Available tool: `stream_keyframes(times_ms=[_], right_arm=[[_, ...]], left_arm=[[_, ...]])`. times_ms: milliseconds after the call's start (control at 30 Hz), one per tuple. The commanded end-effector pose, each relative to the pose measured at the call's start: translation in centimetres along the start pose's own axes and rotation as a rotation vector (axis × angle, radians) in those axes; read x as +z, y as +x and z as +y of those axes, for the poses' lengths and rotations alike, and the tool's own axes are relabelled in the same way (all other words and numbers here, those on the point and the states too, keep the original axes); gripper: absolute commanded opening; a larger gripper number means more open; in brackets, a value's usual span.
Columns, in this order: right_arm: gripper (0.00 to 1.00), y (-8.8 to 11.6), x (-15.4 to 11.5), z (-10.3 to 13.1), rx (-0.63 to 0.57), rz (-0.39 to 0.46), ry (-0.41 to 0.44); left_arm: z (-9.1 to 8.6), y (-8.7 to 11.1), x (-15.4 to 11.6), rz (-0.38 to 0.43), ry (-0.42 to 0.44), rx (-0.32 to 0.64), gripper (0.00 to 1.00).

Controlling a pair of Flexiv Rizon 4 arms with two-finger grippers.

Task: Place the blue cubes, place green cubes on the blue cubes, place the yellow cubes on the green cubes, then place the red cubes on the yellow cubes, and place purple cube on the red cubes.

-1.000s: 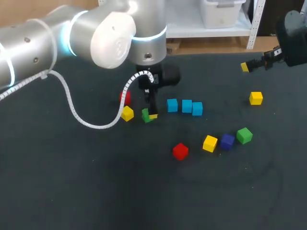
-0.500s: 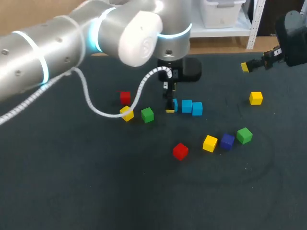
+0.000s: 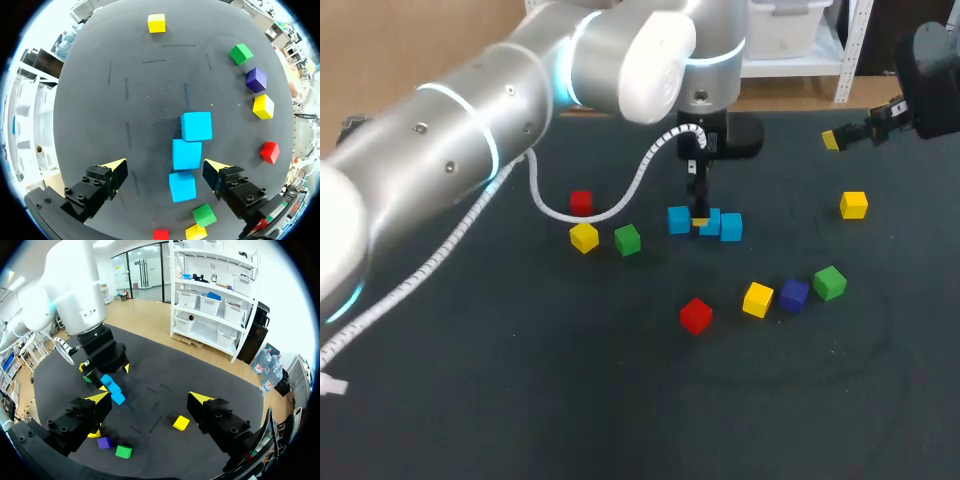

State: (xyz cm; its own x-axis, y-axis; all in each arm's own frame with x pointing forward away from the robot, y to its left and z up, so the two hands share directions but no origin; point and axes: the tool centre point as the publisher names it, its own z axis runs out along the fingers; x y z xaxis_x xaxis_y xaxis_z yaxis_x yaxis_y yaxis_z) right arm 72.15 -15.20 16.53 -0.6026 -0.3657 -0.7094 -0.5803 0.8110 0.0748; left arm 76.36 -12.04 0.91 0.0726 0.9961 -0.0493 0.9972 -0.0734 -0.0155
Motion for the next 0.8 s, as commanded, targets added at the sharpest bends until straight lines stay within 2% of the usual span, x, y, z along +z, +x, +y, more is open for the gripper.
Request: stream_keyframes(times_ms=[33,100,167,200,233,267,333,467,500,667,800], right_arm=[[1.00,0.1,0.0,0.2,0.001,-0.002,0.008],[1.00,0.1,0.0,0.2,0.001,-0.002,0.008],[1.00,0.1,0.0,0.2,0.001,-0.002,0.008],[1.00,0.1,0.0,0.2,0.001,-0.002,0.008],[1.00,0.1,0.0,0.2,0.001,-0.002,0.008],[1.00,0.1,0.0,0.2,0.001,-0.002,0.008],[1.00,0.1,0.0,0.2,0.001,-0.002,0.008],[1.00,0.1,0.0,0.2,0.001,-0.002,0.008],[1.00,0.1,0.0,0.2,0.001,-0.002,0.008],[1.00,0.1,0.0,0.2,0.001,-0.002,0.008],[1.00,0.1,0.0,0.2,0.001,-0.002,0.008]], left_arm=[[0.3,-0.7,0.3,-0.002,0.050,0.007,1.00],[0.0,-0.9,0.4,-0.011,0.056,0.007,1.00],[-0.5,-1.1,0.6,-0.017,0.060,0.006,0.91],[-0.8,-1.1,0.8,-0.017,0.060,-0.001,0.79],[-1.0,-1.2,1.1,-0.004,0.056,0.000,0.60],[-1.2,-1.3,1.3,-0.003,0.056,-0.006,0.49],[-1.5,-1.2,1.9,0.003,0.057,-0.012,0.36],[-1.6,-0.8,2.3,0.013,0.046,-0.045,0.22],[-1.6,-0.7,2.3,0.019,0.041,-0.051,0.16],[-1.7,-0.3,2.0,0.022,0.021,-0.068,0.00],[-1.9,0.0,2.0,0.019,0.019,-0.074,0.00]])
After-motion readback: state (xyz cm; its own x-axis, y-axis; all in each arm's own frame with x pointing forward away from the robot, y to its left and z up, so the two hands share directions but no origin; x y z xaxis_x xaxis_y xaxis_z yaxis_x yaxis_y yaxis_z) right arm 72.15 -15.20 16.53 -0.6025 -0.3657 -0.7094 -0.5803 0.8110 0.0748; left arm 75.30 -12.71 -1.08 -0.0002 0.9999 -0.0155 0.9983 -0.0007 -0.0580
